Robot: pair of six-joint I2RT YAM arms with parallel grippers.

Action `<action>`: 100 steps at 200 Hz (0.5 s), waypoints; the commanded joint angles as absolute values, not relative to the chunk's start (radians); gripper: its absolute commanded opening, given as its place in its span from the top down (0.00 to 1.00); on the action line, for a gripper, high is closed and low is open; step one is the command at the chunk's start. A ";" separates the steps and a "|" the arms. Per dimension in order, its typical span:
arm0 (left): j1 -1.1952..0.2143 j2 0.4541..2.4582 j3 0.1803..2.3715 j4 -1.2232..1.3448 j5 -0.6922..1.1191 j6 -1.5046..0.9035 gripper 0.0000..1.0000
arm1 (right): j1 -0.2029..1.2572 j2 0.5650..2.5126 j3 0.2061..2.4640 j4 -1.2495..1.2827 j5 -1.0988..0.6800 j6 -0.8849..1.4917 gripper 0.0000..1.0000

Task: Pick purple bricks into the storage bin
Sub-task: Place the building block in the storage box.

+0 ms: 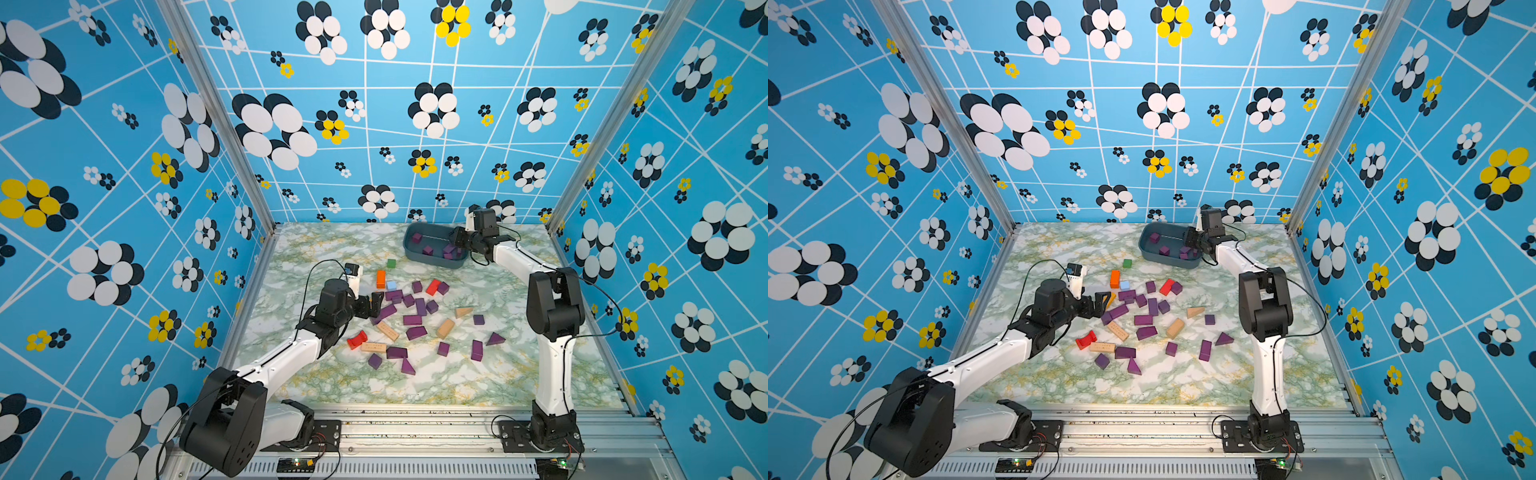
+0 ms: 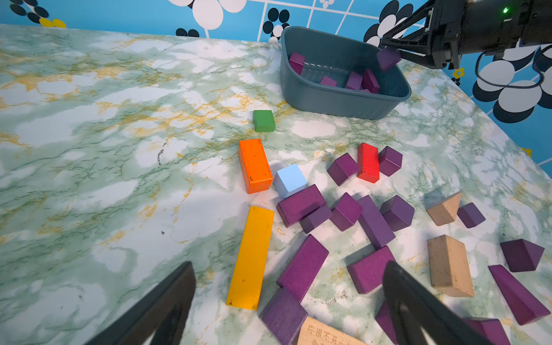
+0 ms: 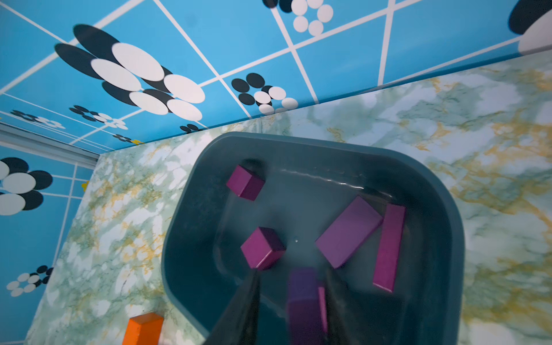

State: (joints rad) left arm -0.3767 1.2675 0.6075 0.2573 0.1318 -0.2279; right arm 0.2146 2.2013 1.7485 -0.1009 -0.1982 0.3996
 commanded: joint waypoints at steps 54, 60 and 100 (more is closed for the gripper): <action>-0.369 1.354 0.745 0.119 0.183 -0.230 0.00 | 0.212 1.956 1.549 -0.102 -0.183 0.315 0.34; -0.369 1.369 0.760 0.104 0.193 -0.226 0.00 | 0.212 1.920 1.509 -0.096 -0.183 0.314 0.34; -0.374 1.508 0.913 -0.025 0.287 -0.233 0.01 | 0.212 1.679 1.213 -0.055 -0.174 0.312 0.31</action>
State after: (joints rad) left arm -0.3771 1.4403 0.8234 0.0814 0.2062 -0.2390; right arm 0.2146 1.7882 1.3430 -0.0715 -0.1886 0.3283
